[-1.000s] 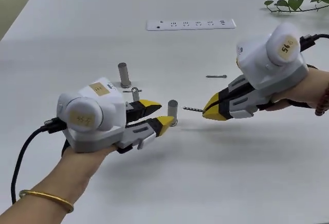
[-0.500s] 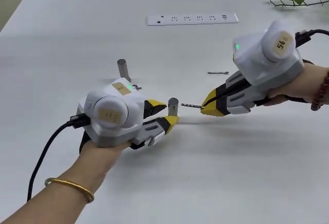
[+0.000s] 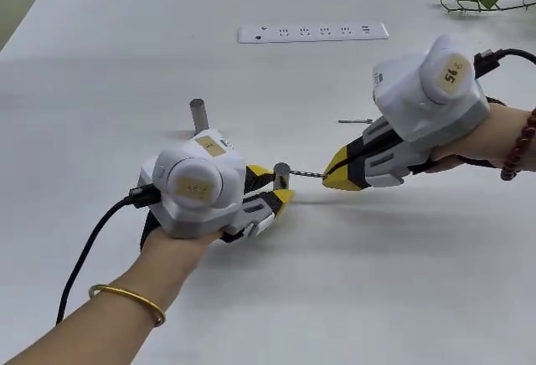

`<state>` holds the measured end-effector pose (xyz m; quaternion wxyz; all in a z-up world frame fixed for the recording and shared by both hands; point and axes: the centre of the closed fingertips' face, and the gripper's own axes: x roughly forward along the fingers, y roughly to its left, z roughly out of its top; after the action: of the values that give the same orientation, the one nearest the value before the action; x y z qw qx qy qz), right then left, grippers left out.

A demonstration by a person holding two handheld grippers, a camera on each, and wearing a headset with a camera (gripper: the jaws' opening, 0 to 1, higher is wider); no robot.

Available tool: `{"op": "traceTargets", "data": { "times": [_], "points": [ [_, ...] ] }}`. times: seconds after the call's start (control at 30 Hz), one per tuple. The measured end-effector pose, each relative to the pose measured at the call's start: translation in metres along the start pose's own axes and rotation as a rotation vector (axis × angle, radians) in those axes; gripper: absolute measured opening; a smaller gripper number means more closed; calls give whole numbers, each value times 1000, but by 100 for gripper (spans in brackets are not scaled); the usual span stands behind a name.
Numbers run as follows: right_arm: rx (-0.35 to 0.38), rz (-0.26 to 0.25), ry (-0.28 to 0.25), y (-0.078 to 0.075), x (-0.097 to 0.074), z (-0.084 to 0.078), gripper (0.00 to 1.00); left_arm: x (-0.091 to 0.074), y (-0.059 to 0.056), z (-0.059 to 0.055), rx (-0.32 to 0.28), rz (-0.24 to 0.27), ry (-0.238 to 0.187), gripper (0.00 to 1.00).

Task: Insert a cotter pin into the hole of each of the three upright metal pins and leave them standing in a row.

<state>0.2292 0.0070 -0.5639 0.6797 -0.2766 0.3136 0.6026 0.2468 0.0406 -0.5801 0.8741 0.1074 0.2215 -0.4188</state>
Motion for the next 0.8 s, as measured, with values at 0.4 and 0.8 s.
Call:
{"op": "traceTargets", "data": {
  "times": [0.4,0.8],
  "points": [
    [-21,8,4,-2,6,6,0,1,2,-1,-13,-8,-3,10],
    [-57,24,8,-3,14,15,0,2,1,-1,1,-34,-15,10]
  ]
}}
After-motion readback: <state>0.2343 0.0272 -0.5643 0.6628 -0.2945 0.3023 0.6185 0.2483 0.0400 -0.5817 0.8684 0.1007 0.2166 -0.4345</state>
